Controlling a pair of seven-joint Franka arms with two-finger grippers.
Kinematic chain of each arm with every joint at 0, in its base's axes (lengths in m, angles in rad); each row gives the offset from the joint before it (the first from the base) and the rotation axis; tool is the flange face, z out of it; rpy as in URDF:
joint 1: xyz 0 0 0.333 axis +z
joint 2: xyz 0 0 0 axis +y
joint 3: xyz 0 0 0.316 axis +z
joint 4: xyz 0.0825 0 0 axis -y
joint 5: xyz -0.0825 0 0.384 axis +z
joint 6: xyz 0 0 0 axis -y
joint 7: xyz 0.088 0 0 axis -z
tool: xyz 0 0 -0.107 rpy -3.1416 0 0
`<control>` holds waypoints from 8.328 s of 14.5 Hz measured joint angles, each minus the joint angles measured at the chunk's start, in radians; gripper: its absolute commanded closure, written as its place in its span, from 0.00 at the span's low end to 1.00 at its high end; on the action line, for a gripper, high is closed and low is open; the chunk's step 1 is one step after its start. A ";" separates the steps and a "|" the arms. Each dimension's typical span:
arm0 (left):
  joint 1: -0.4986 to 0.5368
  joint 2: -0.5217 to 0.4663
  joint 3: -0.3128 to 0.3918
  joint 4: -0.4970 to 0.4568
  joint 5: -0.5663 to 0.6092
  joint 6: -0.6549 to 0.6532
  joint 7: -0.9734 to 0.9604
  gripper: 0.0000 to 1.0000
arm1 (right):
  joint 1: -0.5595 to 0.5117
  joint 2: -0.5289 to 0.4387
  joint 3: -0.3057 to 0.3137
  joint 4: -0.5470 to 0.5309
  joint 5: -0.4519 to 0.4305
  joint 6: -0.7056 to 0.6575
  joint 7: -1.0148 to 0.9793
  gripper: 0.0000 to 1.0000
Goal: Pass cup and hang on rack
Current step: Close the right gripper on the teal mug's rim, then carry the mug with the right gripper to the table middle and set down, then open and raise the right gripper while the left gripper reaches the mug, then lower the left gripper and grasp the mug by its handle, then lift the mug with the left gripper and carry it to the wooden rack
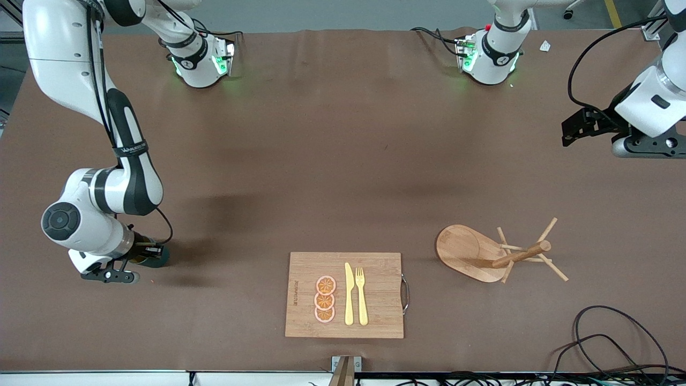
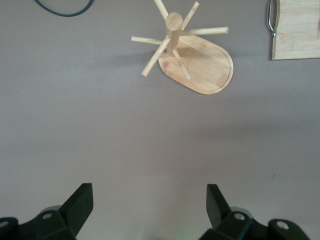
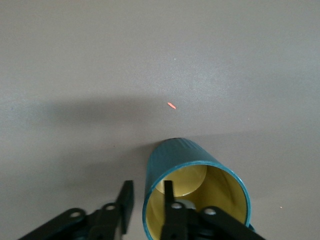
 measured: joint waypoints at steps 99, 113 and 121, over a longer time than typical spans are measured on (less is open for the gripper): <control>-0.800 0.826 -0.103 0.072 1.127 0.336 -2.291 1.00 | -0.196 -0.664 0.173 0.097 -0.060 -0.633 -0.123 0.00; -0.408 0.355 -0.105 0.210 0.117 0.330 -1.925 1.00 | -0.197 -0.663 0.169 0.098 -0.061 -0.633 -0.123 0.00; -0.049 0.246 -0.106 0.204 -0.416 0.232 -1.531 1.00 | -0.198 -0.663 0.165 0.108 -0.061 -0.632 -0.122 0.00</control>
